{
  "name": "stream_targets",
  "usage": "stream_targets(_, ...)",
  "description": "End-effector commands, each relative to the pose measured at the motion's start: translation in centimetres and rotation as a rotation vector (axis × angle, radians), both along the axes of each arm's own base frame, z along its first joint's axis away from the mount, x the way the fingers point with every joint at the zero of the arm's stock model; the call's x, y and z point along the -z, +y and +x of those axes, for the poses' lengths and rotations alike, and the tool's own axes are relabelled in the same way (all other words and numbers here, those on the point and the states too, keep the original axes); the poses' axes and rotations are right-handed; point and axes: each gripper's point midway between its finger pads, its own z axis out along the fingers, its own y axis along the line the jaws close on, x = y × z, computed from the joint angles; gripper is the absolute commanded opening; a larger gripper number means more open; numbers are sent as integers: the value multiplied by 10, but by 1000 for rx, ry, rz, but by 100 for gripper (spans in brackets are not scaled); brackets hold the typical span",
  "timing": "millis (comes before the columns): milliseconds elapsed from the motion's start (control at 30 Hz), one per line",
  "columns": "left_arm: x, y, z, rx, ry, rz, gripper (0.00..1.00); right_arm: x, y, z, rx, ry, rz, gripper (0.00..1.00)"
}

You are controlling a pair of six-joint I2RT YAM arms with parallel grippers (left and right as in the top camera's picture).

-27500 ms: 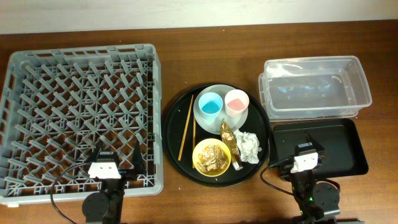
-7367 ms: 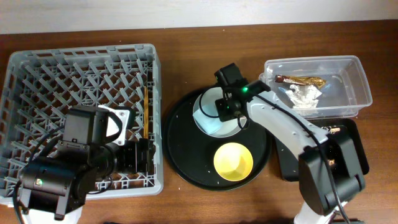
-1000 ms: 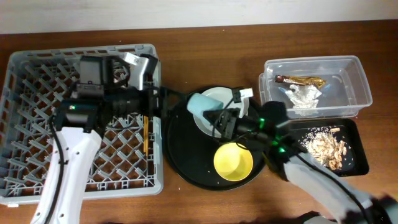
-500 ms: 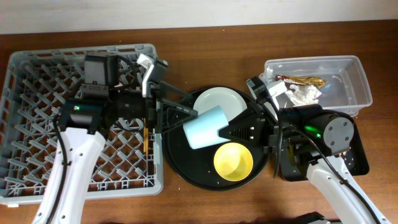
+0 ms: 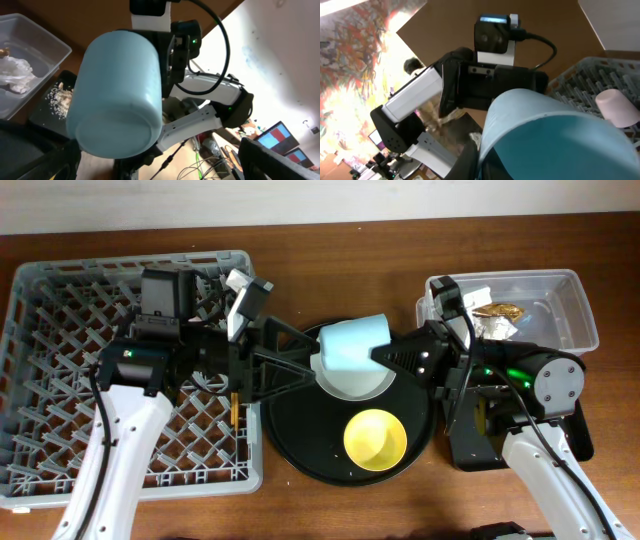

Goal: Sort waste into correct bins and load items into the dishwasher rack

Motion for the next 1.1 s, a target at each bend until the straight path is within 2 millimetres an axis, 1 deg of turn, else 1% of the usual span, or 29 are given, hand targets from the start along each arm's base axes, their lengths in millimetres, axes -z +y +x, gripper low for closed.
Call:
stream_targets(0,7,-17,-7,-5,-51,71,99,-11,18,-10,-43,-26,29,4)
stream_targets(67,8,-22,-7,-1,-71,82,99,-13,28,-17,-72,-27,41,4)
stream_targets(167,8,-22,-7,-2,-73,82,99,-12,29,-19,-82,-26,38,4)
stream_targets(200,8,-22,-7,-2,-73,82,97,-12,29,-19,-83,-26,37,4)
stream_targets(233,8,-22,-7,-2,-73,82,92,-12,29,-19,-83,-26,37,4)
stream_targets(267,8,-22,-7,-3,-79,80,89,-12,29,-19,-83,-26,37,4)
stream_targets(333,7,-19,-2,-18,-86,79,78,-12,29,-20,-85,-27,35,4)
stream_targets(367,7,-13,3,-43,-85,79,63,-12,29,-20,-85,-26,34,4)
stream_targets(400,7,-8,8,-62,-83,78,57,-12,29,-20,-85,-27,34,5)
stream_targets(433,7,-4,11,-78,-82,79,53,-12,29,-20,-85,-27,35,15)
stream_targets(467,7,0,14,-91,-82,80,52,-12,29,-19,-84,-27,35,32)
stream_targets(500,7,5,19,-114,-81,82,52,-12,27,-18,-78,-28,34,52)
stream_targets(533,7,14,26,-148,-80,85,52,-11,23,-14,-62,-28,32,99)
stream_targets(567,10,25,35,-199,-71,101,52,-10,17,-10,-45,-30,25,99)
stream_targets(600,21,40,49,-287,-41,158,52,-8,11,-7,-34,-30,11,99)
stream_targets(633,47,65,67,-438,27,293,52,-3,5,-5,-35,-15,-14,99)
stream_targets(667,79,95,79,-588,107,466,52,4,1,-5,-47,10,-39,99)
stream_targets(700,109,129,82,-723,196,650,52,11,-2,-4,-64,34,-66,99)
stream_targets(733,131,161,79,-838,281,804,52,21,-5,-5,-89,45,-97,99)
stream_targets(767,142,178,75,-900,328,887,52,28,-6,-3,-107,65,-113,99)
stream_targets(833,161,224,62,-1081,446,1105,52,44,-5,4,-123,138,-122,99)
stream_targets(900,167,250,53,-1202,500,1229,52,63,-5,12,-125,182,-123,99)
stream_targets(967,169,252,51,-1209,510,1237,53,77,-4,21,-128,233,-125,99)
stream_targets(1033,178,252,53,-1210,511,1240,53,81,-4,23,-128,231,-125,99)
stream_targets(1067,186,253,56,-1214,505,1235,53,81,-4,23,-128,228,-125,99)
